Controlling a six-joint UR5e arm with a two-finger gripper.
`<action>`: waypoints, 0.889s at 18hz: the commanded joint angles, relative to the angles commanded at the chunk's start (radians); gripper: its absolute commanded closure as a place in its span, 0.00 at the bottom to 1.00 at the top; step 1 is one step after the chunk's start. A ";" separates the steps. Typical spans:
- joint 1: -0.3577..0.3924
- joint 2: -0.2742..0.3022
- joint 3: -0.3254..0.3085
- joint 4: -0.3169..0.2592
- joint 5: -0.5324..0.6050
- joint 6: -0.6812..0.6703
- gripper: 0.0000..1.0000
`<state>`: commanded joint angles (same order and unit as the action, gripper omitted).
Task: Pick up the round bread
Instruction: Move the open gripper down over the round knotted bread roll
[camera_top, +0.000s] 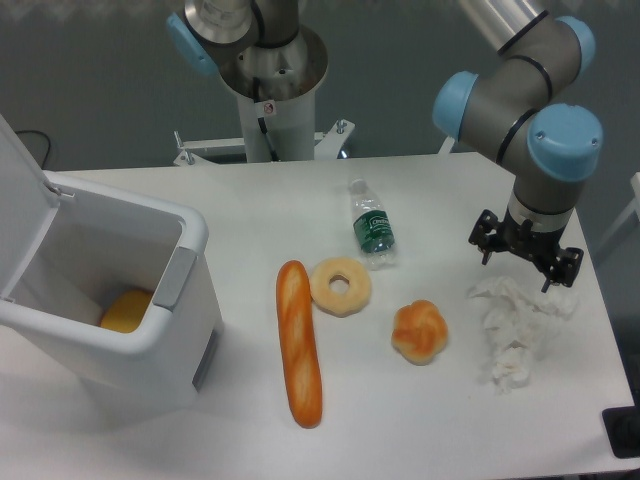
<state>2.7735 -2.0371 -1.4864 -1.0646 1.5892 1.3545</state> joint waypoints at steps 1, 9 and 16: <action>-0.008 -0.002 -0.002 0.000 0.000 -0.005 0.00; -0.038 0.005 -0.051 0.015 -0.031 -0.093 0.00; -0.090 -0.052 -0.064 0.060 -0.034 -0.159 0.00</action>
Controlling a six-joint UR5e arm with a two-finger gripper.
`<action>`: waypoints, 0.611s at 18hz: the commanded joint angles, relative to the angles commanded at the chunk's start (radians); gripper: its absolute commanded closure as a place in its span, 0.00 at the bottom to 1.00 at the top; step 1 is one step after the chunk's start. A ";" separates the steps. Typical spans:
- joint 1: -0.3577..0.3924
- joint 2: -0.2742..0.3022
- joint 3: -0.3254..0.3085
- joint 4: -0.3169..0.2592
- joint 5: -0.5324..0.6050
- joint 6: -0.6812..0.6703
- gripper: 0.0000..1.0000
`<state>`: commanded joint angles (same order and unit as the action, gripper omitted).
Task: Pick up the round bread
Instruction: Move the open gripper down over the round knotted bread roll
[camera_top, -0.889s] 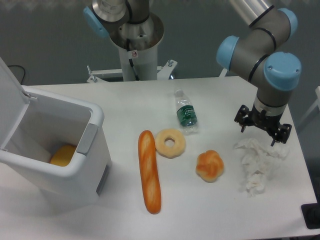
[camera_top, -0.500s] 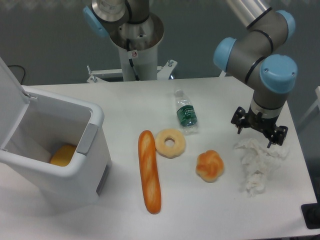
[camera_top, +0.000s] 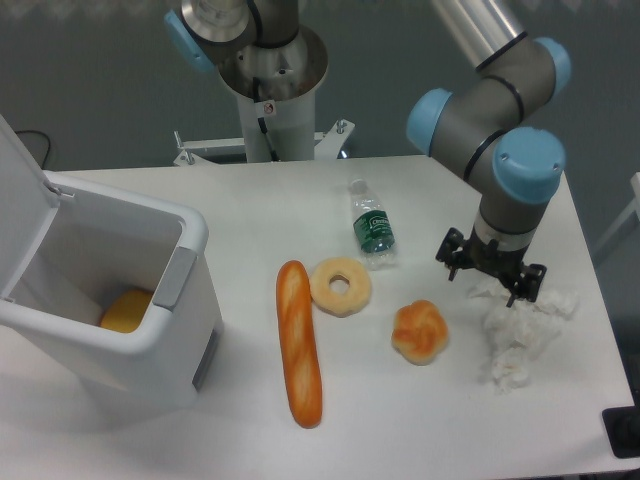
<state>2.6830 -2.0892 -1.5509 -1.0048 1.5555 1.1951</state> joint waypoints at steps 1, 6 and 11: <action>-0.002 -0.015 0.002 0.000 0.000 -0.012 0.00; -0.014 -0.057 0.005 0.000 0.000 -0.034 0.00; -0.021 -0.052 -0.028 -0.003 0.003 -0.060 0.00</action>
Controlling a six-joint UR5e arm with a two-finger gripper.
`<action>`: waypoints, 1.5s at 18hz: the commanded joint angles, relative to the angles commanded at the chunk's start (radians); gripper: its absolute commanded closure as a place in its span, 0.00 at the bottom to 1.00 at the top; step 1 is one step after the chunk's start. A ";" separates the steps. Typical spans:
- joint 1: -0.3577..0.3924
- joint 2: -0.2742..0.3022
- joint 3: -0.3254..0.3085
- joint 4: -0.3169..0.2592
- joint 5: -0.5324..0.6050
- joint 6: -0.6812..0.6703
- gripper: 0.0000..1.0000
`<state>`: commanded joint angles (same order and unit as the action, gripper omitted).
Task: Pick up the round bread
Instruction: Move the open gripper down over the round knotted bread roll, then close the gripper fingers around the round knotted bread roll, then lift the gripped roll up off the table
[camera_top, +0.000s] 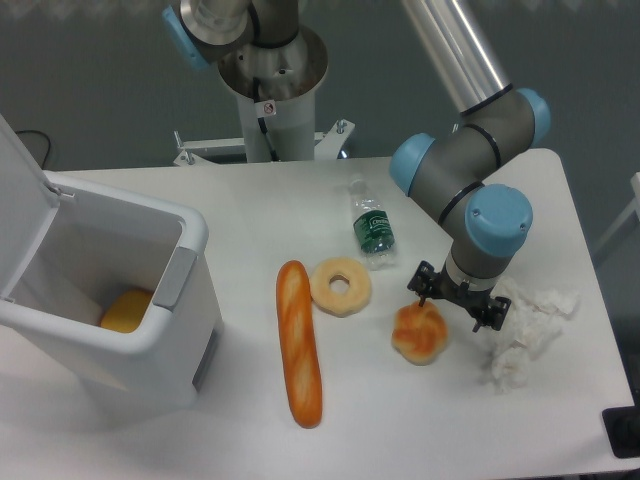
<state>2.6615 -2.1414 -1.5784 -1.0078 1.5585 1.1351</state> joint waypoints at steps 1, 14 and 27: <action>-0.006 -0.003 -0.002 0.000 0.000 -0.002 0.00; -0.017 -0.003 -0.015 -0.005 0.005 -0.005 0.56; -0.008 0.031 0.041 -0.005 0.008 0.003 1.00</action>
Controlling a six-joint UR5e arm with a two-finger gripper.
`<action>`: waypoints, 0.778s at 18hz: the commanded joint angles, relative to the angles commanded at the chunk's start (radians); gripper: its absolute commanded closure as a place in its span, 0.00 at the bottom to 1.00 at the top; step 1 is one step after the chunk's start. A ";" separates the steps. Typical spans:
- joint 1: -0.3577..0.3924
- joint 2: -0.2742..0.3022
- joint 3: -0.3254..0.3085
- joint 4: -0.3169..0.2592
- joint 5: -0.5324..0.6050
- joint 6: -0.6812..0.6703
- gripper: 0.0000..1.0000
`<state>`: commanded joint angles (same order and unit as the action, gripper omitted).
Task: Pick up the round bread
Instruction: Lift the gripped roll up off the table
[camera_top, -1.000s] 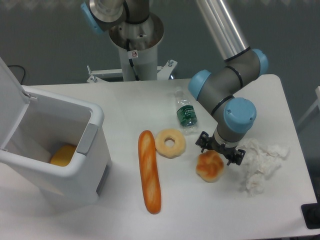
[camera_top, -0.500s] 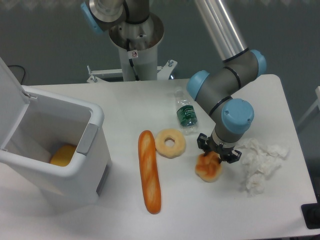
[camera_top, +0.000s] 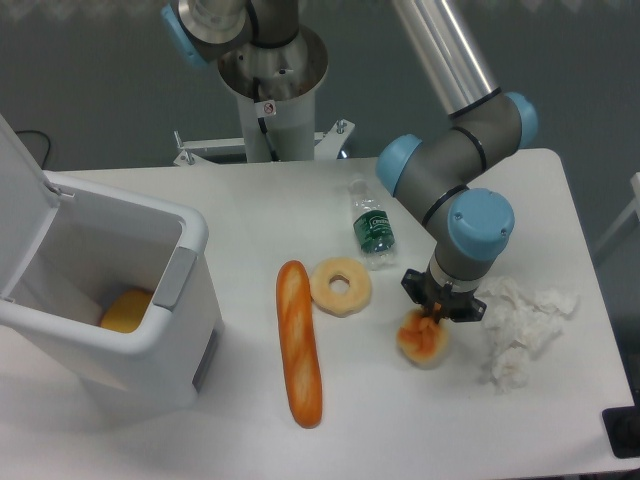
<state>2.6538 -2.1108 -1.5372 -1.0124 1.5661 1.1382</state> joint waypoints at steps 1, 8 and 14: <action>0.003 0.000 0.021 -0.002 0.002 0.003 1.00; 0.035 0.024 0.123 -0.074 0.002 0.003 1.00; 0.049 0.035 0.218 -0.147 0.011 0.005 1.00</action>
<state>2.7028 -2.0755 -1.3194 -1.1596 1.5769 1.1428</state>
